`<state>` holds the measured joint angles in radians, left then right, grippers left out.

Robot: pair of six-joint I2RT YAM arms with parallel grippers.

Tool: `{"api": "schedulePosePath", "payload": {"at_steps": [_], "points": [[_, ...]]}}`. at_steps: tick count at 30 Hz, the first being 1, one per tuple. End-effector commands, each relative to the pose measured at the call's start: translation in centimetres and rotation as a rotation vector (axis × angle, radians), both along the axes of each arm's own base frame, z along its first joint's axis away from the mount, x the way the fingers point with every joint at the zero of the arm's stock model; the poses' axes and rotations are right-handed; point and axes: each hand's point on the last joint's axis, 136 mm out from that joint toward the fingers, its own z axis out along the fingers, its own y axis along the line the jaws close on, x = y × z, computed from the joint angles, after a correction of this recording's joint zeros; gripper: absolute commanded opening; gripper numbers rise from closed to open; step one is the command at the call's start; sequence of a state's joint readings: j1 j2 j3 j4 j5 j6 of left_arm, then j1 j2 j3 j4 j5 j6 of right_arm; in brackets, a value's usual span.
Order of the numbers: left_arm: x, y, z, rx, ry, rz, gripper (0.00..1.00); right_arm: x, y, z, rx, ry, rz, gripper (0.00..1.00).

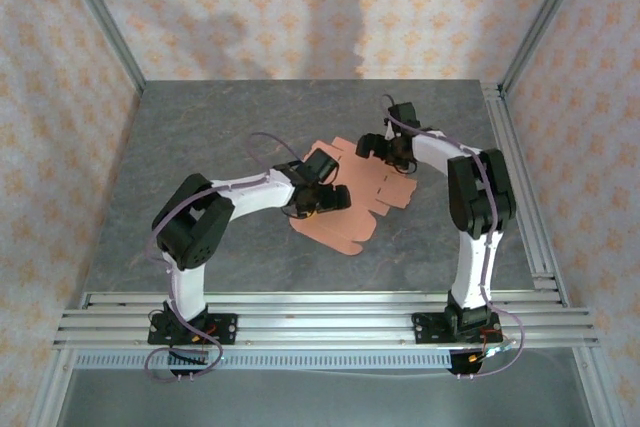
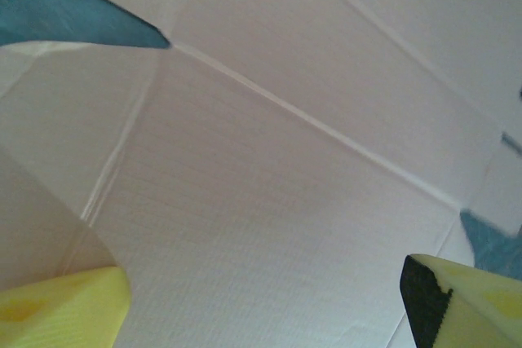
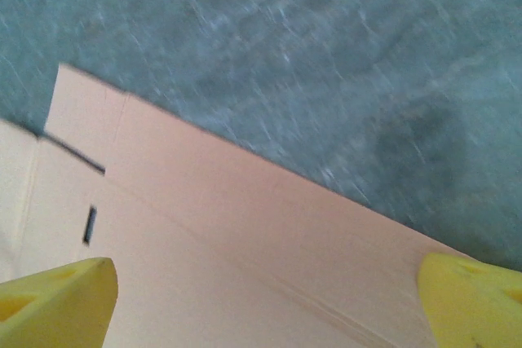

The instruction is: Fold the paper box

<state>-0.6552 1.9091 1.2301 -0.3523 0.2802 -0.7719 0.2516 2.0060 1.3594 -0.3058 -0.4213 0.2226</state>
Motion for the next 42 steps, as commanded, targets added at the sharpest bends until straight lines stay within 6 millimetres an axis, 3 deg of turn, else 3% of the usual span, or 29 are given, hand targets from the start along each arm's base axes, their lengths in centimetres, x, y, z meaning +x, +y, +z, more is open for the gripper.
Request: {"api": "schedulePosePath", "payload": {"at_steps": [1, 7, 13, 17, 20, 22, 25, 26, 31, 33, 35, 42], "points": [[0.6, 3.2, -2.3, 0.12, 0.04, 0.001, 0.89, -2.6, -1.1, 0.2, -0.039, 0.032, 0.002, 0.95], [2.8, 4.9, -0.6, 0.15, 0.0, -0.003, 0.9, -7.0, -2.1, 0.3, -0.009, 0.046, -0.033, 0.95], [4.2, 4.4, 0.2, 0.138, -0.019, -0.008, 0.91, -10.2, -2.7, 1.7, 0.018, 0.015, -0.046, 0.96], [4.9, 3.6, 1.8, 0.095, -0.07, 0.008, 0.93, -10.5, -4.4, 4.0, -0.046, -0.074, -0.076, 0.99], [5.3, 2.8, 4.0, 0.067, -0.142, 0.023, 1.0, -9.8, -6.5, 5.5, -0.131, -0.119, -0.148, 0.99], [5.1, 1.7, 5.7, 0.031, -0.179, 0.021, 1.0, -9.4, -7.7, 6.1, -0.177, -0.133, -0.176, 0.99], [4.6, -0.7, 6.3, -0.031, -0.181, -0.01, 1.0, -9.1, -8.7, 6.1, -0.162, -0.124, -0.182, 0.99], [4.4, -1.4, 6.3, -0.046, -0.174, -0.019, 0.97, -9.0, -8.9, 5.9, -0.142, -0.113, -0.184, 0.99], [4.1, -4.7, 4.1, -0.085, -0.112, -0.066, 0.63, -9.0, -9.4, 4.9, -0.051, -0.066, -0.204, 1.0], [4.4, -4.7, 3.2, -0.071, -0.099, -0.059, 0.45, -9.0, -9.5, 4.8, -0.049, -0.064, -0.207, 1.0], [4.6, -4.5, 2.4, -0.049, -0.091, -0.057, 0.35, -9.1, -9.5, 4.8, -0.046, -0.067, -0.204, 1.0], [2.9, -2.8, -2.3, 0.025, 0.012, -0.085, 0.34, -9.0, -8.9, 4.6, -0.023, -0.083, -0.167, 0.97]]}}
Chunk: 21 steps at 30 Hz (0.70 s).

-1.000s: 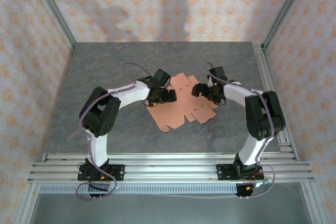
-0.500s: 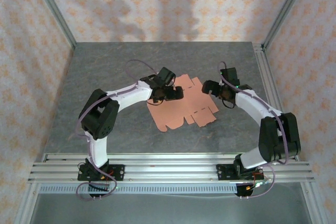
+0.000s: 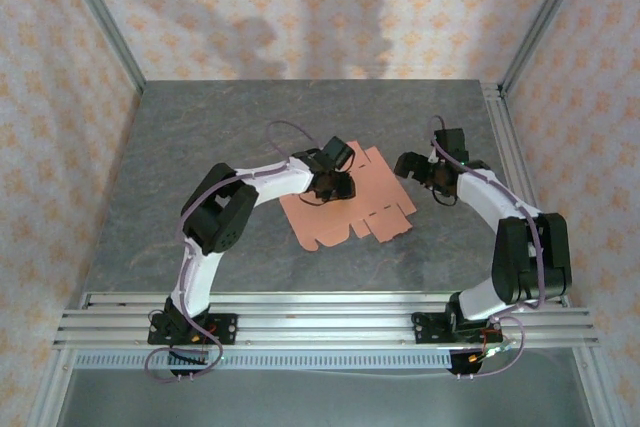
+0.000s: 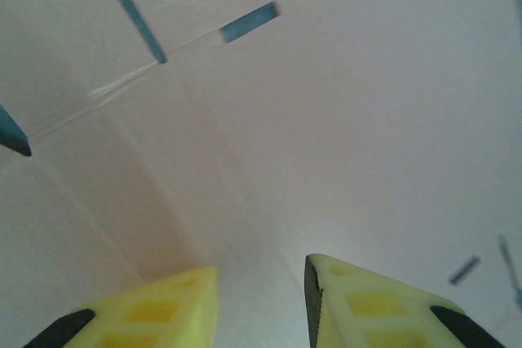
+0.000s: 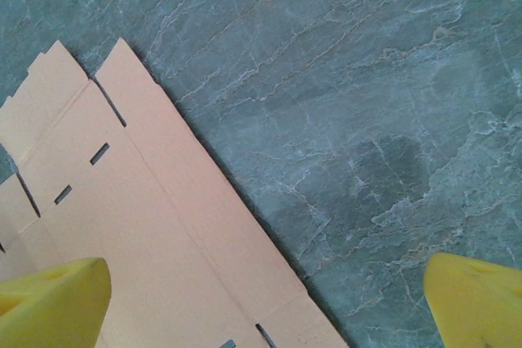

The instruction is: Fold the paper box

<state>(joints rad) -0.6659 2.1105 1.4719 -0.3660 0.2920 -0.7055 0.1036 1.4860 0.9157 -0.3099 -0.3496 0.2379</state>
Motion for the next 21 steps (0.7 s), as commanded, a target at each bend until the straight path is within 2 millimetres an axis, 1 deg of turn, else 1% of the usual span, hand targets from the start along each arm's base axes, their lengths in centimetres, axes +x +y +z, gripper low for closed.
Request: {"api": "schedulePosePath", "payload": {"at_steps": [1, 5, 9, 12, 13, 15, 17, 18, 21], "points": [[-1.6, 1.6, -1.7, 0.038, 0.059, -0.013, 0.34, 0.0, 0.8, -0.3, 0.026, -0.007, 0.058, 0.96], [-2.3, 2.4, -2.0, 0.067, 0.069, -0.041, 0.34, 0.1, 2.6, -1.1, 0.075, 0.019, 0.174, 0.94], [-2.3, 2.9, -1.8, 0.07, 0.064, -0.052, 0.34, 0.6, 3.8, -2.2, 0.104, 0.057, 0.262, 0.87], [-2.4, 3.2, -2.2, 0.056, 0.078, -0.051, 0.34, 1.5, 3.8, -3.6, 0.102, 0.09, 0.267, 0.79], [-2.5, 3.3, -2.4, 0.054, 0.083, -0.056, 0.34, 1.9, 3.8, -3.9, 0.106, 0.097, 0.266, 0.75], [-2.7, 3.3, -2.5, 0.048, 0.088, -0.069, 0.34, 2.1, 4.4, -4.3, 0.138, 0.116, 0.287, 0.68], [-2.9, 3.3, -2.6, 0.034, 0.097, -0.075, 0.34, 2.2, 5.3, -4.6, 0.182, 0.135, 0.327, 0.66], [-2.9, 3.4, -2.7, 0.032, 0.097, -0.074, 0.34, 2.2, 5.8, -4.7, 0.205, 0.143, 0.352, 0.64], [-3.1, 3.4, -2.9, 0.034, 0.102, -0.08, 0.35, 2.1, 6.9, -4.4, 0.264, 0.14, 0.412, 0.61]]}}
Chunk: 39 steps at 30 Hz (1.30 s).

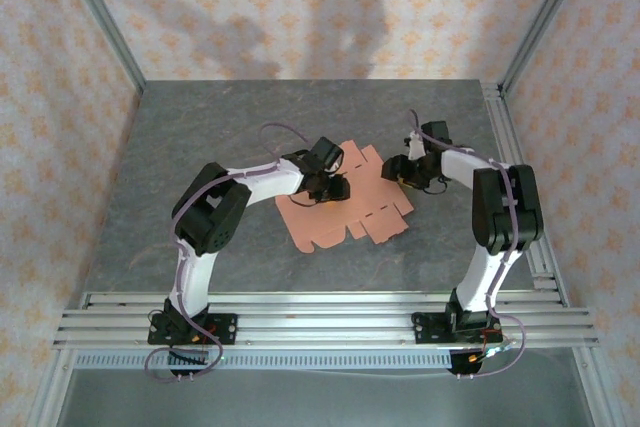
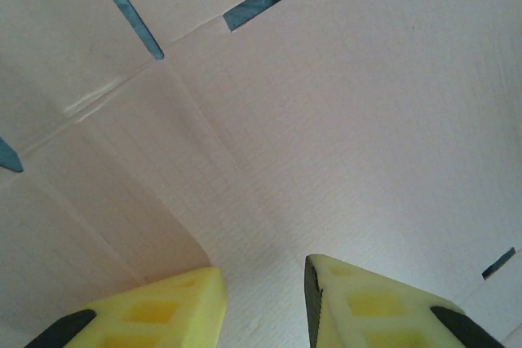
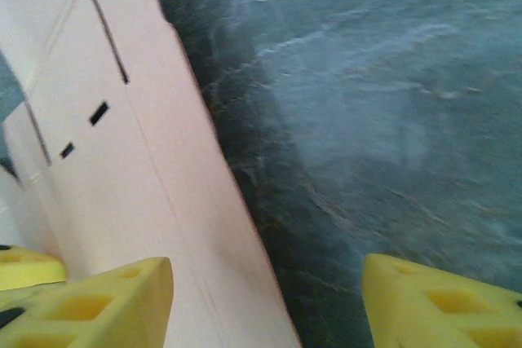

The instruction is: Fold the paper box

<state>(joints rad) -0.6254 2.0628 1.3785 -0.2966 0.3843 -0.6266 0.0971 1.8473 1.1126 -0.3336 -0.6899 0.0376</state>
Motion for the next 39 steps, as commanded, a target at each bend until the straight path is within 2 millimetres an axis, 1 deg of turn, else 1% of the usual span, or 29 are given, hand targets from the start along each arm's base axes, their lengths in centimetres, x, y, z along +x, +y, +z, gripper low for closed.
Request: {"api": "schedulePosePath", "payload": {"at_steps": [1, 4, 8, 13, 15, 21, 22, 24, 25, 27, 28, 30, 33, 34, 35, 39], "points": [[-2.5, 2.5, -3.0, 0.095, 0.102, -0.01, 0.35, -0.3, 1.6, 0.9, 0.091, 0.002, 0.091, 0.56], [-2.6, 2.6, -3.2, 0.099, 0.108, -0.009, 0.35, -0.3, 1.9, 1.4, 0.103, -0.013, 0.115, 0.42], [-2.7, 2.7, -3.3, 0.097, 0.111, -0.01, 0.35, -0.7, 2.2, 2.0, 0.12, -0.036, 0.148, 0.27], [-2.6, 2.4, -2.8, 0.085, 0.101, -0.019, 0.35, -1.0, 2.1, 2.2, 0.109, -0.043, 0.162, 0.22], [-2.5, 2.4, -2.5, 0.081, 0.097, -0.019, 0.36, -0.9, 1.6, 2.1, 0.07, -0.054, 0.151, 0.15], [-2.2, 2.1, -1.2, 0.057, 0.077, -0.017, 0.4, -0.6, -0.1, 1.9, -0.117, -0.11, 0.125, 0.12], [-2.1, 2.0, -0.9, 0.054, 0.071, -0.017, 0.41, -0.7, -0.2, 1.9, -0.134, -0.118, 0.128, 0.08], [-2.0, 2.0, -0.4, 0.053, 0.063, -0.016, 0.42, -0.6, -0.5, 2.1, -0.162, -0.135, 0.123, 0.06], [-1.9, 1.9, -0.1, 0.051, 0.055, -0.015, 0.43, -0.5, -0.6, 2.3, -0.175, -0.145, 0.121, 0.02], [-1.7, 1.9, 0.4, 0.048, 0.043, -0.012, 0.44, -0.6, -0.8, 2.5, -0.198, -0.16, 0.115, 0.0], [-1.6, 2.0, 0.7, 0.045, 0.035, -0.008, 0.45, -0.7, -0.8, 2.6, -0.206, -0.165, 0.113, 0.0], [-1.3, 2.2, 1.8, 0.04, 0.001, 0.007, 0.51, -0.7, -1.0, 2.9, -0.227, -0.185, 0.108, 0.0], [-0.8, 2.9, 3.6, 0.031, -0.064, 0.044, 0.61, -0.9, -0.9, 3.3, -0.263, -0.215, 0.108, 0.0], [-0.7, 3.0, 4.4, 0.023, -0.083, 0.053, 0.62, -0.9, -0.8, 3.4, -0.269, -0.221, 0.109, 0.0], [-0.7, 3.2, 4.7, 0.019, -0.087, 0.06, 0.63, -1.0, -0.6, 3.4, -0.276, -0.219, 0.111, 0.0], [-0.8, 3.8, 4.7, 0.028, -0.078, 0.087, 0.64, -1.2, 0.4, 2.9, -0.343, -0.206, 0.12, 0.0]]}}
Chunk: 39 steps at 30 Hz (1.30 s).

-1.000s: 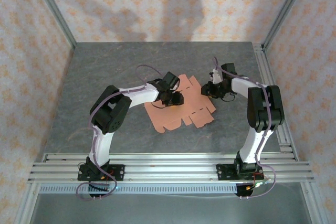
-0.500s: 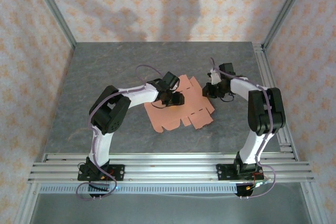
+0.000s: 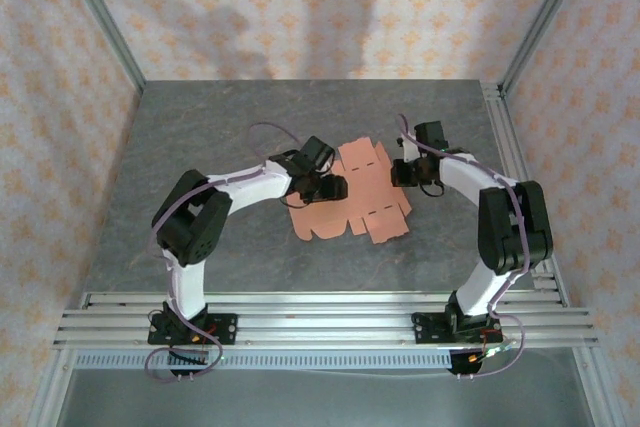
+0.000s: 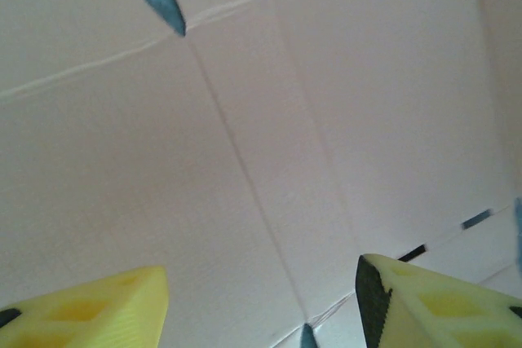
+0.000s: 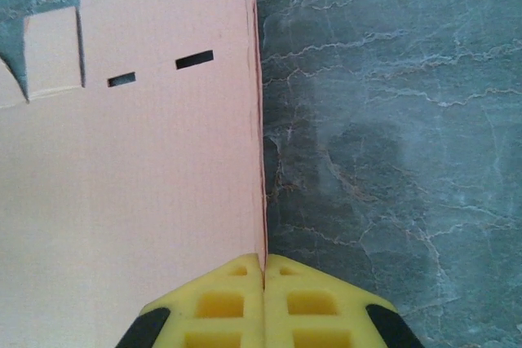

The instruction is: Fold the paper box

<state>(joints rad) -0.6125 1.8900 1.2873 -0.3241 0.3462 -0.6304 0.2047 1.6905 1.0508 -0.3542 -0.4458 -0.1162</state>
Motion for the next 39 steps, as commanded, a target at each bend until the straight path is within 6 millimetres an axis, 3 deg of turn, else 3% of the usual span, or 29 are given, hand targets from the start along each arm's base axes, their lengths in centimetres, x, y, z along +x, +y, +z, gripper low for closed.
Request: {"api": "schedulePosePath", "payload": {"at_steps": [1, 5, 18, 25, 31, 39], "points": [[0.2, 1.8, 0.4, 0.036, -0.02, 0.069, 0.64, 0.3, 0.3, 0.5, -0.116, -0.053, -0.012, 0.0], [0.9, 4.1, 1.2, 0.018, -0.052, 0.175, 0.66, 0.2, 0.5, 0.6, -0.286, -0.122, 0.003, 0.0], [2.2, 13.8, 2.7, 0.019, -0.078, 0.415, 1.0, 1.2, 1.7, 3.3, -0.872, -0.416, 0.066, 0.0], [2.0, 14.9, 3.2, 0.031, -0.082, 0.418, 1.0, 1.6, 2.8, 2.0, -1.104, -0.447, 0.112, 0.0], [2.1, 14.6, 3.4, 0.023, -0.087, 0.397, 1.0, 1.8, 3.1, 3.0, -1.027, -0.468, 0.097, 0.0], [3.6, 13.1, 4.6, 0.057, -0.137, 0.237, 1.0, -0.2, 5.3, 1.7, -0.545, -0.338, 0.255, 0.0]]}}
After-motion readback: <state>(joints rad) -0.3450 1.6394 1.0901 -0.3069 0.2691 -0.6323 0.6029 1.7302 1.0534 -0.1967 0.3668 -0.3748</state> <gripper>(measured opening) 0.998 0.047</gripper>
